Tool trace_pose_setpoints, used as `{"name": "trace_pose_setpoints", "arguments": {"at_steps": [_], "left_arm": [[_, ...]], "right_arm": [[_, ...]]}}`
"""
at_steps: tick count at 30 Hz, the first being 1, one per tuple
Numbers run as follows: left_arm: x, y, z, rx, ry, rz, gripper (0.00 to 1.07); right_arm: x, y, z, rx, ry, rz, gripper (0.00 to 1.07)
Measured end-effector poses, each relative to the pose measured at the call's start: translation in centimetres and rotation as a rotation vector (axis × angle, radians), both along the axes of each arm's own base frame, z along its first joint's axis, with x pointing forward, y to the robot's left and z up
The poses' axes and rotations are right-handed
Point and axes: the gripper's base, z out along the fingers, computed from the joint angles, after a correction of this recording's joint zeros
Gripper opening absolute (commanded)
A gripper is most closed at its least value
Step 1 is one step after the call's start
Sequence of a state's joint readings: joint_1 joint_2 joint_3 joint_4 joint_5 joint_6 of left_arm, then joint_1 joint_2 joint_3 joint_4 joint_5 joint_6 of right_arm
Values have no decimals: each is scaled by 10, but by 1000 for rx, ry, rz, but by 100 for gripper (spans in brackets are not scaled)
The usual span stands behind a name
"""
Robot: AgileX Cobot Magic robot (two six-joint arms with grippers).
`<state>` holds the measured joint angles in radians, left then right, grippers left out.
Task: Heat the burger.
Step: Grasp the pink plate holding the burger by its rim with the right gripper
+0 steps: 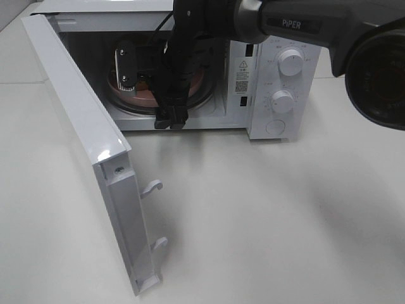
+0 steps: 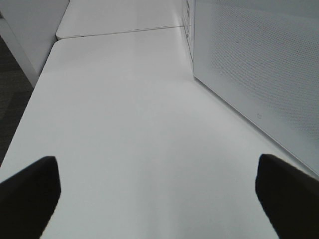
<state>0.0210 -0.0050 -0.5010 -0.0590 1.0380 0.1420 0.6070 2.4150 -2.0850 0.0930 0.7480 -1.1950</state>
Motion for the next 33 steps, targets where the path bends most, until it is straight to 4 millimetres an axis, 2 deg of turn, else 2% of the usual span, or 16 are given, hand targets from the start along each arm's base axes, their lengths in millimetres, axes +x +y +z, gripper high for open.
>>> {"name": "trace_pose_setpoints", "arguments": {"at_steps": [8, 23, 27, 33], "left_arm": [[0, 0, 0, 0, 0, 0, 101], [0, 0, 0, 0, 0, 0, 101], [0, 0, 0, 0, 0, 0, 101], [0, 0, 0, 0, 0, 0, 101]], "right_arm": [[1, 0, -3, 0, 0, -1, 79], [10, -2, -2, 63, -31, -105, 76], [10, -2, -12, 53, -19, -106, 76], [10, -2, -14, 50, -13, -109, 76]]}}
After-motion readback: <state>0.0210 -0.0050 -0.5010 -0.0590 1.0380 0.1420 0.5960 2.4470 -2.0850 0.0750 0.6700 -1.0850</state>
